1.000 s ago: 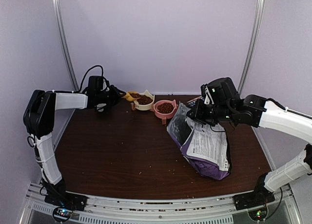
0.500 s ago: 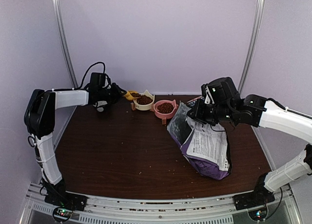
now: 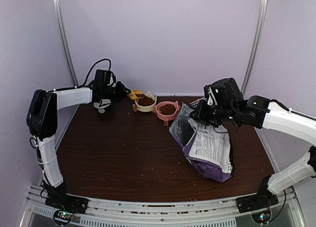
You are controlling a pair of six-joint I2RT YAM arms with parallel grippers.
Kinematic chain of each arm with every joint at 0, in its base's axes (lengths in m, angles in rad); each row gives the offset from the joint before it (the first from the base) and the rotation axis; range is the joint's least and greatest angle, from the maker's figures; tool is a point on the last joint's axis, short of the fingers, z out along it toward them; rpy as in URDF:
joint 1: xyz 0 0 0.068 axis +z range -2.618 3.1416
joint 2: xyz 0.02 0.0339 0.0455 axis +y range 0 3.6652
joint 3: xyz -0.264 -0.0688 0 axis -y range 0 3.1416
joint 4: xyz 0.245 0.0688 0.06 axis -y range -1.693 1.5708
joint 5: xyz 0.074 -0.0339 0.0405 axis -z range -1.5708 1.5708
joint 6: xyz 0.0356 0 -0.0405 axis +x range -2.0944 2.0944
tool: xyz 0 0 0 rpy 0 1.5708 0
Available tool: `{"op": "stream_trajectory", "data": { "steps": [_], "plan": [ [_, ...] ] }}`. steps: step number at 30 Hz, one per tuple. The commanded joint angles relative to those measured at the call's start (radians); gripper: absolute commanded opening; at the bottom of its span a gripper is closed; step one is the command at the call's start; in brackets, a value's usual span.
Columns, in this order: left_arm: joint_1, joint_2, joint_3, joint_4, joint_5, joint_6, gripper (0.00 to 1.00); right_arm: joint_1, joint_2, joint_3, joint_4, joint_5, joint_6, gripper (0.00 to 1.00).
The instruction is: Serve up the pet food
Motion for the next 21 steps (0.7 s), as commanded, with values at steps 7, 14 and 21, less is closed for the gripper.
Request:
{"op": "stream_trajectory", "data": {
  "steps": [7, 14, 21],
  "plan": [
    [-0.019, 0.008, 0.082, -0.062, -0.061, 0.093, 0.0, -0.013, -0.027, -0.007, 0.022, -0.002, -0.012, 0.0],
    [-0.018, -0.011, 0.074, -0.099, -0.101, 0.126, 0.0, -0.013, -0.03, -0.012, 0.022, -0.002, -0.01, 0.0],
    [-0.018, -0.029, 0.076, -0.128, -0.131, 0.165, 0.0, -0.013, -0.024, -0.009, 0.025, -0.008, -0.012, 0.0]
  ]
}}
